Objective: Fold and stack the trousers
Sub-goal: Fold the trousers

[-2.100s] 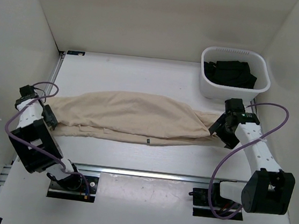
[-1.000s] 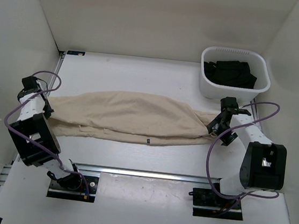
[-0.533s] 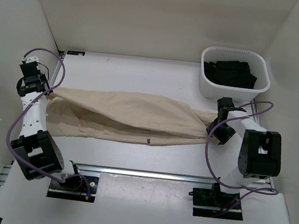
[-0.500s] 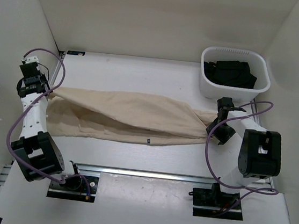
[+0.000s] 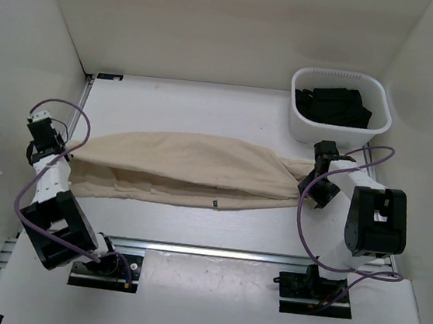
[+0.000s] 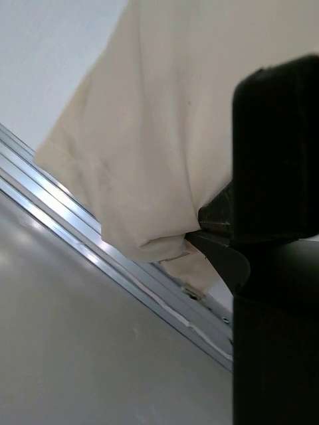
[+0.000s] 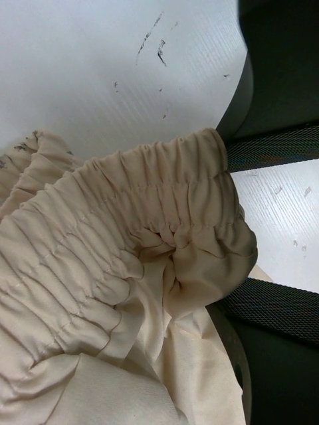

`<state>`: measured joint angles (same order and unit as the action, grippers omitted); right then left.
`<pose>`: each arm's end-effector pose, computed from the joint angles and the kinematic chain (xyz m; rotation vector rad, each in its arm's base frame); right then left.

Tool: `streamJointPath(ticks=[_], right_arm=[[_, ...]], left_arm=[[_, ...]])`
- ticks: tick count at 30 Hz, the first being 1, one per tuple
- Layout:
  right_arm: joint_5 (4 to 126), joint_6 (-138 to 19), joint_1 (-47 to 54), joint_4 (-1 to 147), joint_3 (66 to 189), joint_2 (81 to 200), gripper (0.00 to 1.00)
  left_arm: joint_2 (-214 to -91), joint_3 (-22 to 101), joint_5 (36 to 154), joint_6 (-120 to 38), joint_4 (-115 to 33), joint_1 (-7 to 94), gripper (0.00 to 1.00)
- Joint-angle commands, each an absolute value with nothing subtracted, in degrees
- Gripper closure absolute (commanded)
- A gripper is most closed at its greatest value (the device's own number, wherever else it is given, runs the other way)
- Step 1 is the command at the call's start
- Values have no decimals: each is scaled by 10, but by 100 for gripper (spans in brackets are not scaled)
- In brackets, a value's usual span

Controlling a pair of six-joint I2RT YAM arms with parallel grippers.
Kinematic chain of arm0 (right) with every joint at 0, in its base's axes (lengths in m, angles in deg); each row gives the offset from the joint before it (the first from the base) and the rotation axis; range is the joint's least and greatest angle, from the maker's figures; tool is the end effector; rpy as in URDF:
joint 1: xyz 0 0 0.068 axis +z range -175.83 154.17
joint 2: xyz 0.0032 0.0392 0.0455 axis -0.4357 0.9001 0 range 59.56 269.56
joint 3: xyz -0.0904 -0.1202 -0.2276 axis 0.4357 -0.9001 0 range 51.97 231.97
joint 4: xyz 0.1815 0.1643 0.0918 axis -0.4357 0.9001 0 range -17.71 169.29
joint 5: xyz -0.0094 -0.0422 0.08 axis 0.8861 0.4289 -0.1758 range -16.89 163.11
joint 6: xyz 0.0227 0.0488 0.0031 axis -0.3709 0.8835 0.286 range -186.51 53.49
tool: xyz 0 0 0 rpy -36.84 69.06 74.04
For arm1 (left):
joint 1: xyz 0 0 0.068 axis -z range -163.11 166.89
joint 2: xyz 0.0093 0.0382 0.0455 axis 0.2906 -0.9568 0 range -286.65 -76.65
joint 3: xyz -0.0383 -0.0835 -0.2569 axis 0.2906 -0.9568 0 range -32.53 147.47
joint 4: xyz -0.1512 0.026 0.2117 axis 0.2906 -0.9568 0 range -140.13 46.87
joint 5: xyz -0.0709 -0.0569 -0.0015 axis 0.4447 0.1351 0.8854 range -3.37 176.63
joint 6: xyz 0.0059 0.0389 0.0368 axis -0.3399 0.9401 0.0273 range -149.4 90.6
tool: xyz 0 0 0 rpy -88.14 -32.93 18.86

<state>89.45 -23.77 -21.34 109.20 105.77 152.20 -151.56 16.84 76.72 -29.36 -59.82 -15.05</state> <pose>0.2871 0.0125 0.1654 0.9621 2.6218 -0.2275 0.2334 0.1528 0.2436 -0.7301 2.2269 0.4810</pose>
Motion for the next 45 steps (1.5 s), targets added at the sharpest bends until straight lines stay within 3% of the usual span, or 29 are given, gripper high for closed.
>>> streamJointPath(ticks=[1,8,12,14,17,21,23,25,26,28,34,37,45], right_arm=[[902,-246,-210,1079,1044,1531,37],[919,-251,-210,1096,1049,1525,34],[930,-268,-210,1115,1059,1519,31],[935,-273,-210,1121,1066,1519,31],[935,-278,-210,1128,1078,1513,30],[940,-278,-210,1133,1084,1507,30],[934,-278,-210,1133,1089,1507,30],[934,-278,-210,1133,1089,1507,30],[929,-278,-210,1133,1089,1507,30],[929,-278,-210,1133,1089,1507,30],[924,-278,-210,1133,1089,1502,30],[924,-284,-210,1139,1089,1502,30],[924,-284,-210,1139,1084,1491,30]], left_arm=[[-1471,120,746,-294,-583,-167,86],[-1418,70,761,-294,-764,-180,86],[-1412,41,752,-294,-820,-192,63],[-1412,52,766,-294,-850,-198,43],[-1419,143,842,-294,-977,-198,31],[-1469,336,993,-294,-1092,-210,34],[-1516,422,1032,-294,-1082,-210,50],[-1569,458,1021,-294,-1041,-210,76],[-1589,481,998,-294,-1013,-210,77],[-1629,498,971,-294,-1000,-203,69],[-1714,443,815,-294,-867,-155,60],[-1747,436,787,-294,-842,-143,42],[-1839,469,772,-294,-825,-143,34]])
